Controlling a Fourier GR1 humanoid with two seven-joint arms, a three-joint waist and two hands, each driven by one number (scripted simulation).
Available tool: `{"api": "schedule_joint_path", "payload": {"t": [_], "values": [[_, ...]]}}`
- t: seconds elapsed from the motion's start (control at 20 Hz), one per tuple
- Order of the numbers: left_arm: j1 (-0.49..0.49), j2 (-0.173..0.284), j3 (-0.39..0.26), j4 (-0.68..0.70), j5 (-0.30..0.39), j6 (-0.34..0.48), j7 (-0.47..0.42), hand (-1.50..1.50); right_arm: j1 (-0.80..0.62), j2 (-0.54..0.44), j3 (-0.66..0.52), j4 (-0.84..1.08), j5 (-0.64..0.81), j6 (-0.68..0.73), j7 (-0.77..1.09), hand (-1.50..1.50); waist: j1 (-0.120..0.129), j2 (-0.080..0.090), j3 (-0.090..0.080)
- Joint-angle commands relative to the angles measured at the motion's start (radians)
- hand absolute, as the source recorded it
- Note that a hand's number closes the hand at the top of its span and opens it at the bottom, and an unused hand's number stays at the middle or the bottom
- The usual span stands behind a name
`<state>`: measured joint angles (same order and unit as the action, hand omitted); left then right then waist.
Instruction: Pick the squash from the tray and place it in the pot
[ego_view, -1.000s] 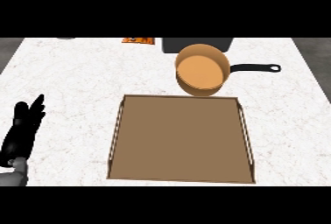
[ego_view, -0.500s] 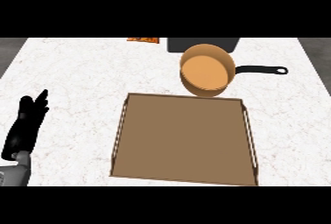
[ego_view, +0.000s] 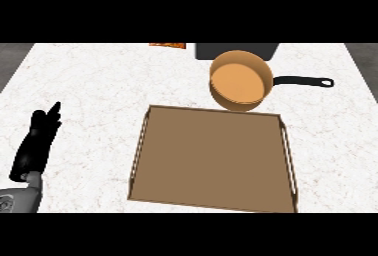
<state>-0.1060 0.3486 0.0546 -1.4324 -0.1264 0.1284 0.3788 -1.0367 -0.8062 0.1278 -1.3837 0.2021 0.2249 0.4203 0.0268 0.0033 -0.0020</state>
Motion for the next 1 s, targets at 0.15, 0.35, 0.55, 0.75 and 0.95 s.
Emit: {"api": "schedule_joint_path", "payload": {"t": [0.15, 0.35, 0.55, 0.75, 0.95], "values": [[-0.008, 0.018, 0.025, -0.035, 0.031, -0.049, 0.051, 0.00, -0.075, 0.168, 0.076, 0.202, 0.085, 0.021, -0.037, 1.50, -0.003, 0.001, 0.001], [0.003, -0.007, 0.019, 0.015, 0.005, -0.027, -0.026, 0.00, -0.122, 0.288, 0.106, 0.287, 0.098, 0.034, 0.015, 1.50, -0.005, 0.001, 0.001], [0.036, -0.015, 0.016, 0.005, -0.011, -0.020, -0.055, 0.00, -0.104, 0.368, 0.089, 0.397, 0.092, 0.021, 0.025, -1.50, -0.004, 0.001, 0.001], [-0.055, -0.010, 0.039, 0.055, -0.003, -0.027, -0.010, 0.00, -0.143, 0.409, 0.003, 0.507, 0.061, -0.013, -0.072, -1.50, -0.013, 0.003, 0.001], [-0.011, -0.007, 0.032, -0.006, -0.010, -0.024, -0.007, 0.00, -0.124, 0.493, -0.105, 0.527, 0.004, -0.197, -0.112, -1.50, 0.000, 0.005, 0.002]]}}
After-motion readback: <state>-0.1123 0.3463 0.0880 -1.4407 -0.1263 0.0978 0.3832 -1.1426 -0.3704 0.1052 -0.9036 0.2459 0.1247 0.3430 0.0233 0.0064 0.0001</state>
